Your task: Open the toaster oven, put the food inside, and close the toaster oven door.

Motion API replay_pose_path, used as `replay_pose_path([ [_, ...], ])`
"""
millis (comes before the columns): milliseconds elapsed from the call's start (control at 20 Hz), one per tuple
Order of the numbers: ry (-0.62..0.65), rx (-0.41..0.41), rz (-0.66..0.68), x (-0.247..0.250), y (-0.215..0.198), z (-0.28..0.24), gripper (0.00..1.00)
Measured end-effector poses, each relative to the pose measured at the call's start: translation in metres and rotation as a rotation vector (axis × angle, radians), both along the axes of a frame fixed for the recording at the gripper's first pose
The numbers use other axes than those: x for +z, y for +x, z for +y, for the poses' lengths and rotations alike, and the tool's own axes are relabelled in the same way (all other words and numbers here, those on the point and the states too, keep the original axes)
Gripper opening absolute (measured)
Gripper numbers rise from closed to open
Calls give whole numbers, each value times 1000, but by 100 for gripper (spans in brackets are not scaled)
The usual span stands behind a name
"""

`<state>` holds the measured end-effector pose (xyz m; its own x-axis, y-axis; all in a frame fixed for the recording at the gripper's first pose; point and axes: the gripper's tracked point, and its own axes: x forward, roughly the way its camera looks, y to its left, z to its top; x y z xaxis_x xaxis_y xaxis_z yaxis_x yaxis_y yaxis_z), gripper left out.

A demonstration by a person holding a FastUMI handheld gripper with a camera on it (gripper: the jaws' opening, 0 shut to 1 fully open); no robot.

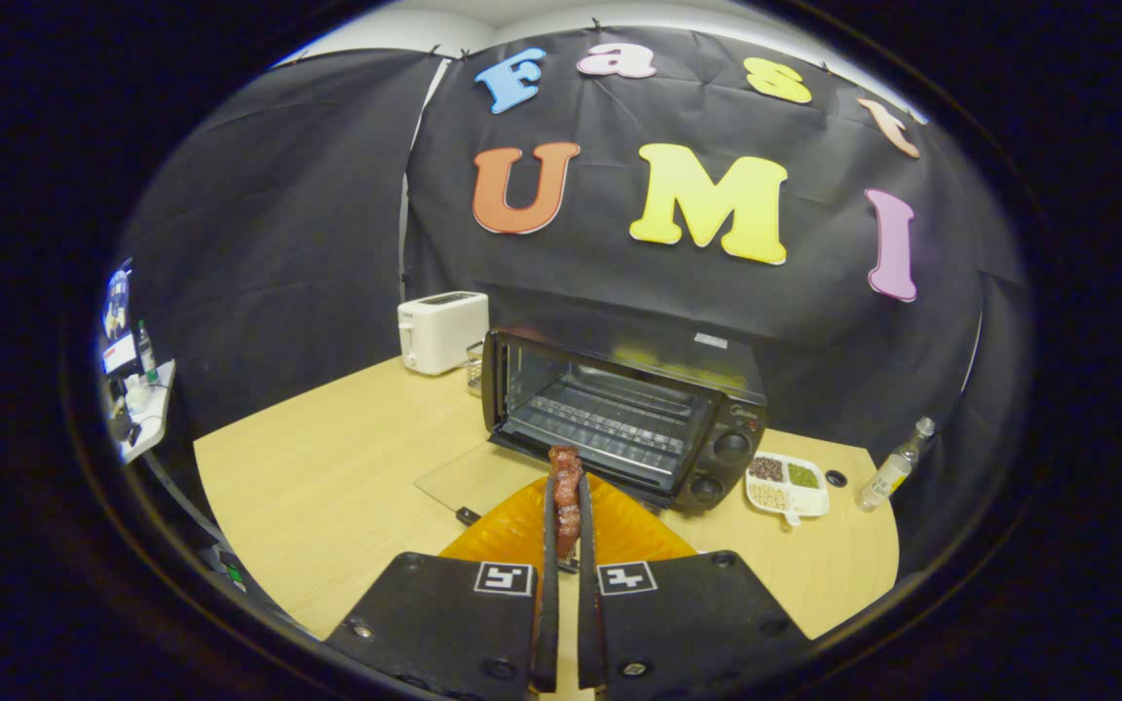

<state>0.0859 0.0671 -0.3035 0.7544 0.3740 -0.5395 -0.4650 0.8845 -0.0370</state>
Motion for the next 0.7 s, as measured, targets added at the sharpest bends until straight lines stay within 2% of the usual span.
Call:
replay_pose_path([
  [150, 72, -55, 13, -15, 13, 20, 11],
  [500, 313, -267, 72, -56, 72, 36, 11],
  [700, 514, -373, 98, -72, 110, 40, 11],
])
